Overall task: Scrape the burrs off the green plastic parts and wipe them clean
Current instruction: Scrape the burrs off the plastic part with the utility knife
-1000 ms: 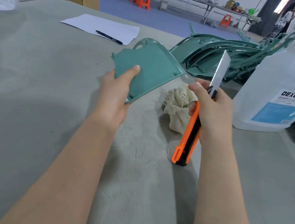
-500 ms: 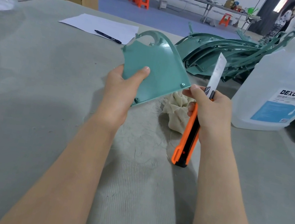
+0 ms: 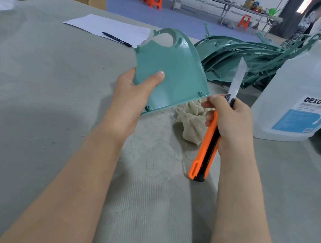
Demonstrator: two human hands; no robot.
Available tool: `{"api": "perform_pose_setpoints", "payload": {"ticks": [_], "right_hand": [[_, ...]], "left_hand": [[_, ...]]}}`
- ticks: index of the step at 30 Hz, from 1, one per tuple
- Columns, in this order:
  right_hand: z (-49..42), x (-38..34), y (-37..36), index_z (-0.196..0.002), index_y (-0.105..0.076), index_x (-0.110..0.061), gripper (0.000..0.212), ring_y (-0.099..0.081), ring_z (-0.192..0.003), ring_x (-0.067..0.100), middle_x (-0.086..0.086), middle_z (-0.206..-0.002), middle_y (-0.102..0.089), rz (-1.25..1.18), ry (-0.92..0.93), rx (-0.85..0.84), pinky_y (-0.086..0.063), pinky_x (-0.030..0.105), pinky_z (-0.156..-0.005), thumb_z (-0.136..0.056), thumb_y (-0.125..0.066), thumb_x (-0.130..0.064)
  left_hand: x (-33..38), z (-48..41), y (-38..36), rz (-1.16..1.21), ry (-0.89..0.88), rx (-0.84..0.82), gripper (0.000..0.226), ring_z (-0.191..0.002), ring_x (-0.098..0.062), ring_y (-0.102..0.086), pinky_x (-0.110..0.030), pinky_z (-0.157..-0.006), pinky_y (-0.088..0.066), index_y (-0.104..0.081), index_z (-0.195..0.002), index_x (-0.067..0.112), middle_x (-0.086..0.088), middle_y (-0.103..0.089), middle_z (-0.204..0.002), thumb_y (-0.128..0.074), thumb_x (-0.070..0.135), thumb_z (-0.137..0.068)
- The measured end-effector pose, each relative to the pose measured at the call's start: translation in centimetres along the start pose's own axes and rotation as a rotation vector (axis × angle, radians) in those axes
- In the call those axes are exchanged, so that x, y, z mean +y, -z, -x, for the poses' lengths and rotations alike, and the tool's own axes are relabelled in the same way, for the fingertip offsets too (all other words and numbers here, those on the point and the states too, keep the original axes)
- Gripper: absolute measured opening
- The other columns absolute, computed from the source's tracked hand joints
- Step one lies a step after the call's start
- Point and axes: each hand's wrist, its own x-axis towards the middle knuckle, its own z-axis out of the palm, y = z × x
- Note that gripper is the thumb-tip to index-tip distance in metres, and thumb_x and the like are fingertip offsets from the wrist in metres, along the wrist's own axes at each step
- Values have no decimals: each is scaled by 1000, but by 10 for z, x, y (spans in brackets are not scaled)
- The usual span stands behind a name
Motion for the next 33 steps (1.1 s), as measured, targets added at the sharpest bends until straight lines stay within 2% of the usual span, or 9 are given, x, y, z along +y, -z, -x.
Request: {"api": "perform_pose_setpoints", "payload": {"ticks": [4,9,18,22,29,33], "right_hand": [[1,0,2,-67,-60,-12,16,-48,-45,11,2,-68,-69,-58,-16,44,-43,23,-45,-83,-61,-7],[1,-2,1,-75,-64,-10,10,-49,-45,11,4,-78,-73,-81,-25,18,-44,23,-47,-85,-65,-14],[1,0,0,-76,-62,-11,12,-50,-44,9,-1,-68,-71,-23,14,16,-45,21,-46,-88,-62,-11],[1,0,0,-74,-61,-11,13,-50,-44,8,0,-68,-72,-2,8,15,-45,22,-45,-88,-61,-11],[0,1,1,-74,-59,-7,13,-49,-42,10,-1,-59,-67,35,-34,-2,-44,21,-44,-86,-58,-9],[-1,1,2,-72,-60,-8,15,-48,-43,10,0,-57,-64,51,-44,-33,-43,22,-45,-86,-55,-9]], "left_hand": [[0,-1,0,25,11,18,15,-96,-15,-70,-36,-89,-55,-68,-105,15,0,-73,-102,-63,14,-91],[-1,-1,0,22,18,24,16,-96,-16,-70,-37,-90,-55,-68,-106,14,-1,-74,-102,-63,13,-91],[-3,-2,0,-34,-39,15,10,-93,-11,-70,-34,-89,-55,-69,-97,21,6,-75,-95,-64,15,-90],[-4,-2,0,-60,-71,1,13,-95,-14,-70,-34,-89,-55,-70,-102,17,3,-74,-99,-64,16,-90],[-5,-2,0,-89,-117,-5,9,-89,-10,-70,-22,-75,-56,-70,-94,22,6,-75,-93,-64,16,-89],[-5,-3,1,-92,-117,-17,9,-88,-9,-70,-20,-73,-54,-69,-93,24,8,-75,-92,-65,18,-89]]}}
